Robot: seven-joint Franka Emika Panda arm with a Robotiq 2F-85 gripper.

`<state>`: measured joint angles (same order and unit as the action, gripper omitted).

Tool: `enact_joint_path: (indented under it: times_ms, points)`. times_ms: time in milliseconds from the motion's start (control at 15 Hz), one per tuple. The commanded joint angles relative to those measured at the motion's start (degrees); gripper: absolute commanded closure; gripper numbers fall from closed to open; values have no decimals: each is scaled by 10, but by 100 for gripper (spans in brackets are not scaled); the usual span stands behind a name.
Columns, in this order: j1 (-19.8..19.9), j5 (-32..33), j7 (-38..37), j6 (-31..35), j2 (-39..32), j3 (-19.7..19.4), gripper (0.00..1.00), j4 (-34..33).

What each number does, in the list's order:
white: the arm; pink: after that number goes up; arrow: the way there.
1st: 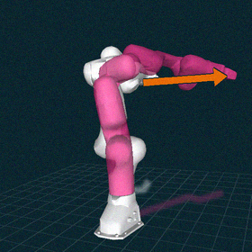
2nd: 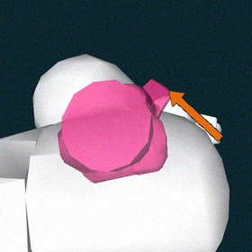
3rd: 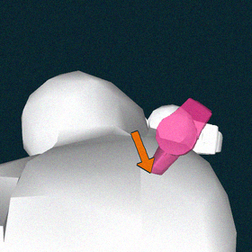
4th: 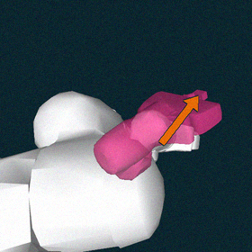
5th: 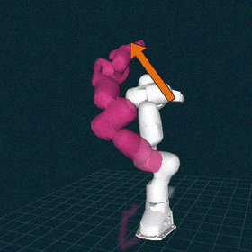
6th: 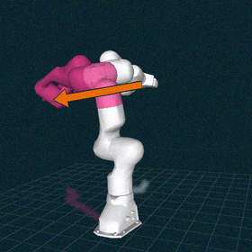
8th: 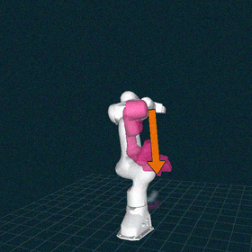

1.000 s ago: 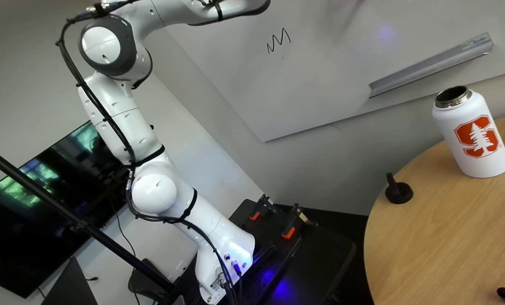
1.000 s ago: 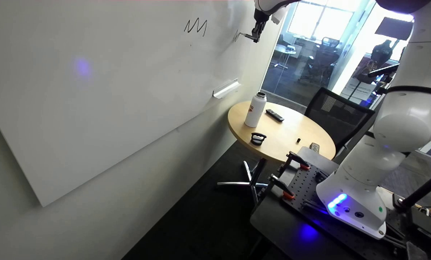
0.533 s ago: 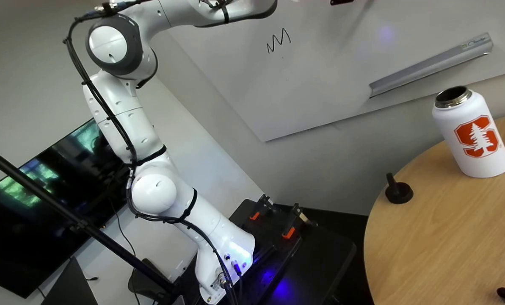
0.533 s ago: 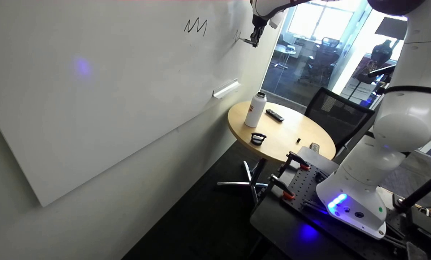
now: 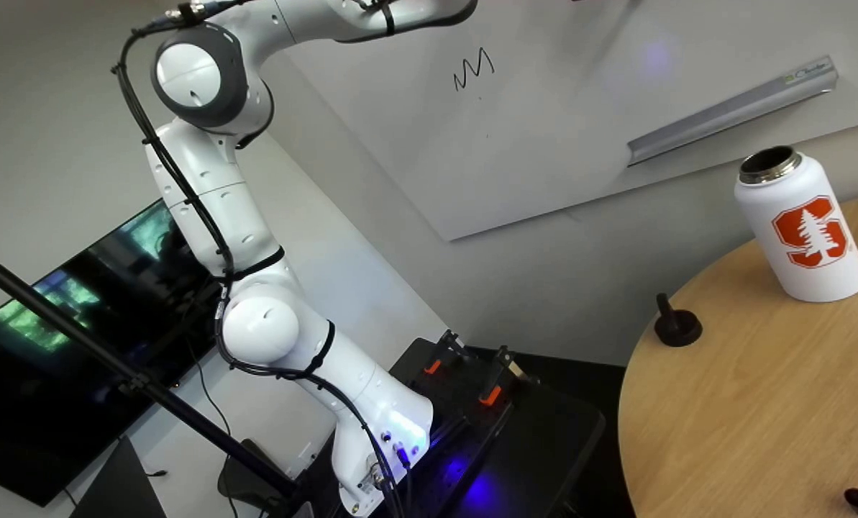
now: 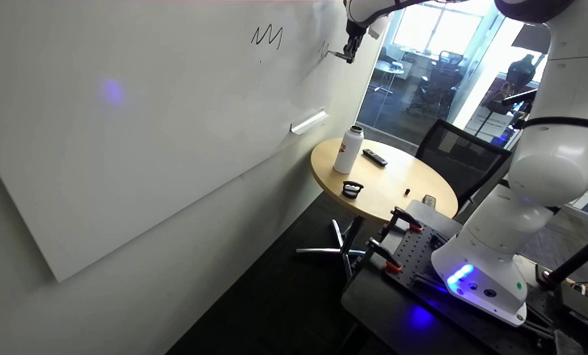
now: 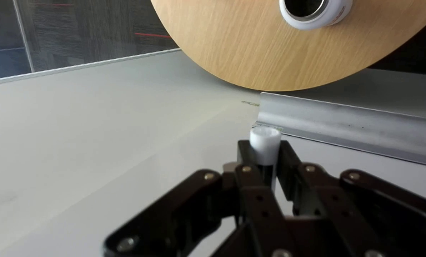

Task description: Use the marker to write on the board

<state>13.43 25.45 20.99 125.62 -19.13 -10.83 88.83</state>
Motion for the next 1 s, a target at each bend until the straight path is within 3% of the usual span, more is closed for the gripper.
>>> enact_joint_path:
  times_ms: [0, 933]
  points:
    - [8, -19, -1, -10, 2, -6, 91, -30]
    - [11, -19, -2, -16, -59, -7, 91, -68]
